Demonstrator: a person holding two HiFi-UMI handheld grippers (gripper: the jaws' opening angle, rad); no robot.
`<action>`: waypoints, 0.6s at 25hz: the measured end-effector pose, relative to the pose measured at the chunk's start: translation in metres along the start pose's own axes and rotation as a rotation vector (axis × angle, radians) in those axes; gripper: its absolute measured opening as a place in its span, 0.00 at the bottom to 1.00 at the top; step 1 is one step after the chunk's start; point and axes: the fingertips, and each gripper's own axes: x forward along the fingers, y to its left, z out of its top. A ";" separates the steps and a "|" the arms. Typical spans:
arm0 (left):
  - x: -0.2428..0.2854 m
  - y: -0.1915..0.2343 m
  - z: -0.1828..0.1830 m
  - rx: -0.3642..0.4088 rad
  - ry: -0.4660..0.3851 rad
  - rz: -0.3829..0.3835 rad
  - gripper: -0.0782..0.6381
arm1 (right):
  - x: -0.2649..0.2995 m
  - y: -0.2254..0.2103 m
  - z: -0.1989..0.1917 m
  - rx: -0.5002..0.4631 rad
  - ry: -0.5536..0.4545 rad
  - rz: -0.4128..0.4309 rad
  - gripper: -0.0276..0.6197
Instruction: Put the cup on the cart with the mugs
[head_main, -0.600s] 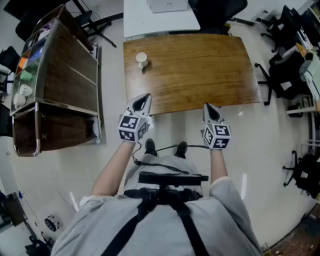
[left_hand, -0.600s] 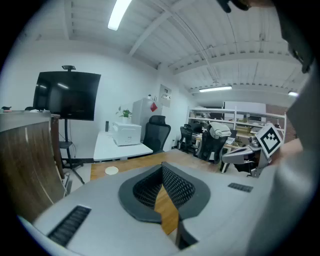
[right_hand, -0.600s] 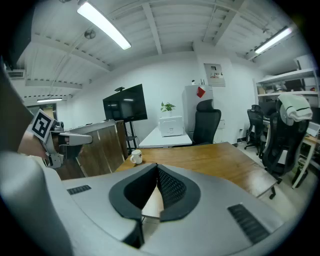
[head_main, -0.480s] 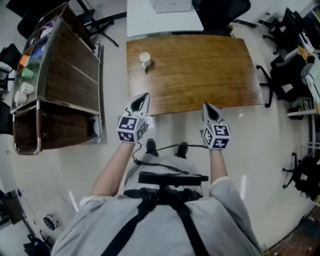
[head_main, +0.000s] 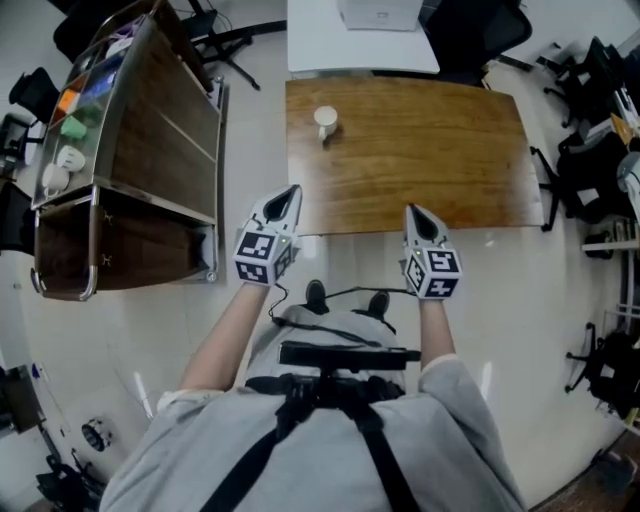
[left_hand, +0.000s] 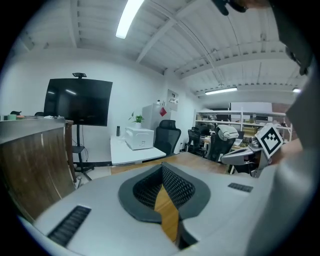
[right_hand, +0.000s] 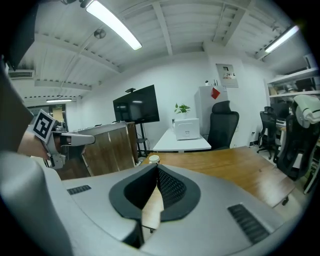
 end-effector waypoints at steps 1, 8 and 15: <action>-0.003 0.006 0.000 0.003 -0.002 -0.002 0.11 | 0.004 0.007 0.002 -0.004 -0.005 0.001 0.05; -0.021 0.042 0.006 0.012 -0.007 -0.011 0.11 | 0.031 0.056 0.013 -0.002 -0.009 0.035 0.05; -0.010 0.064 0.002 -0.010 0.007 -0.010 0.11 | 0.057 0.069 0.022 -0.015 0.005 0.048 0.05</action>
